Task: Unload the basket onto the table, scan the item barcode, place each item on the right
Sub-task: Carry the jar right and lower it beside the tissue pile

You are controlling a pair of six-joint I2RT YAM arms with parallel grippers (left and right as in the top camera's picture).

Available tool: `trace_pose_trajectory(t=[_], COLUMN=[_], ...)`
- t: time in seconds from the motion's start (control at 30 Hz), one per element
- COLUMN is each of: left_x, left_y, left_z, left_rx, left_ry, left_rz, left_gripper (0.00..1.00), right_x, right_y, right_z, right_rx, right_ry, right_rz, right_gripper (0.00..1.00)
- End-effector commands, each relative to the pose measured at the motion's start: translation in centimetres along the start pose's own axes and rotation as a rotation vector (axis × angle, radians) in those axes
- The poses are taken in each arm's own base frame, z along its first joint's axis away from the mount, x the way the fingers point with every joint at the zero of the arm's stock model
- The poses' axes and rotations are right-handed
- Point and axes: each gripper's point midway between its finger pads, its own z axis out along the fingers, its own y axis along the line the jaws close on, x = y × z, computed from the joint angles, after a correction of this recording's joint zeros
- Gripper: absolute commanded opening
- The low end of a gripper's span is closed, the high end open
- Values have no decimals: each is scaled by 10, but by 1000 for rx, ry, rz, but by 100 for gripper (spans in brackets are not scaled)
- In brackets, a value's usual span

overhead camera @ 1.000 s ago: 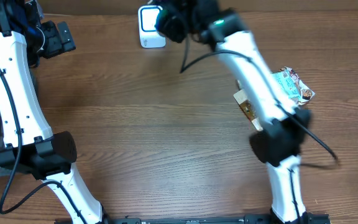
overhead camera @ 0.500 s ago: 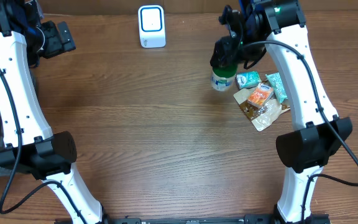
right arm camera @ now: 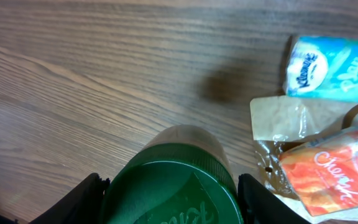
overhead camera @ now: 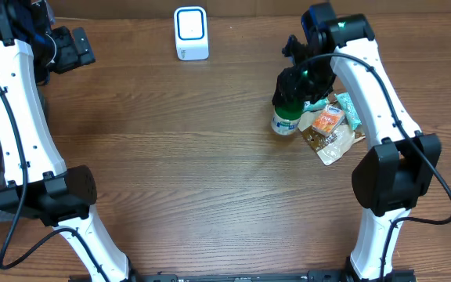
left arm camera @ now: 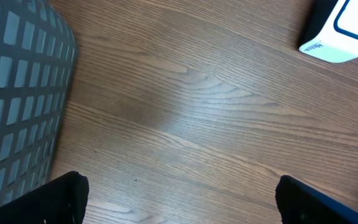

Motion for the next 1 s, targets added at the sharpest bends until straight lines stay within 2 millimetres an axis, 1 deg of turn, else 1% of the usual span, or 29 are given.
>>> trace_pose_trajectory(t=[0.0, 0.63, 0.97], left_x=[-1, -1, -1], left_y=[-1, -1, -1], left_z=[-6, -6, -6], left_rx=[-2, -2, -2], left_ry=[-17, -17, -17], left_rz=[21, 21, 21], left_gripper=[100, 100, 100], right_x=[2, -2, -1], right_y=[1, -6, -6], right_z=[-2, -4, -4], right_rx=[-23, -21, -21], right_ry=[-6, -21, -21], right_rz=[9, 24, 23], right_gripper=[31, 31, 31])
